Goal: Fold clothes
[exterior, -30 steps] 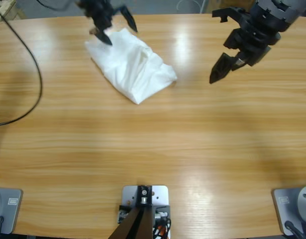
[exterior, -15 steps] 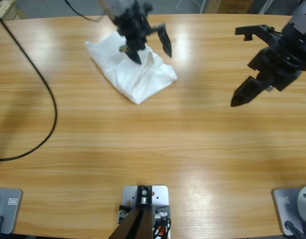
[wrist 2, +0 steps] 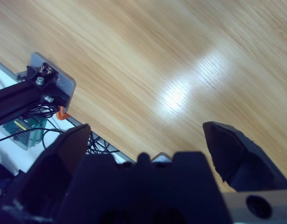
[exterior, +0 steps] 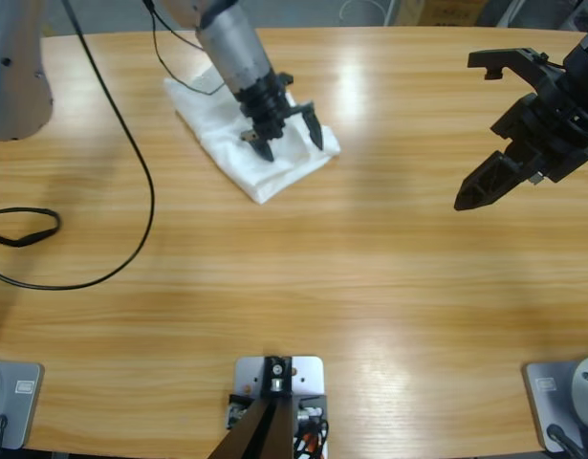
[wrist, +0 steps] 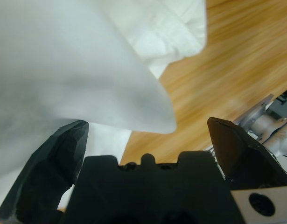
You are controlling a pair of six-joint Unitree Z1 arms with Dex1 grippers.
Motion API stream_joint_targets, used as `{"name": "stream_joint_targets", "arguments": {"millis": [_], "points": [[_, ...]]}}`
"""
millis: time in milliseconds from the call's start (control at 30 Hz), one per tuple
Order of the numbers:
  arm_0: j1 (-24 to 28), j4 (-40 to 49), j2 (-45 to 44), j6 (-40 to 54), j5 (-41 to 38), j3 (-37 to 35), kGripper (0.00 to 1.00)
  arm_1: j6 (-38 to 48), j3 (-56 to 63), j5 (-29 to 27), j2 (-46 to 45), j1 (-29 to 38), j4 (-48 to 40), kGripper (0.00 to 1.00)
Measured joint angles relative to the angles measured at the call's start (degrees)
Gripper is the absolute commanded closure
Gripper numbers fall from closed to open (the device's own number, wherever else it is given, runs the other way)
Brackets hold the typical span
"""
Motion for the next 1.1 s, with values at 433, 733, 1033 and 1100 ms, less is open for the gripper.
{"name": "stream_joint_targets", "arguments": {"millis": [433, 733, 1033, 1100], "points": [[1.5, 0.0, -0.03, 1.88, -2.39, -0.18, 0.0, 0.0, 0.0, -0.12, 0.0, 0.0, 0.0, 0.018], [-0.16, 0.0, -12.24, 17.61, 16.35, -0.17, 0.0, 0.36, 0.3, -0.17, -0.48, 0.27, 0.02, 0.018], [-1.76, 0.24, -33.47, 12.33, 38.82, 10.54, 0.0, 1.25, 3.43, -0.2, -3.16, 1.78, 0.03, 0.018], [-1.31, 0.39, -39.51, 10.81, 38.93, 20.63, 0.0, 1.34, 3.78, -0.2, -3.76, 2.02, 0.03, 0.018]]}}
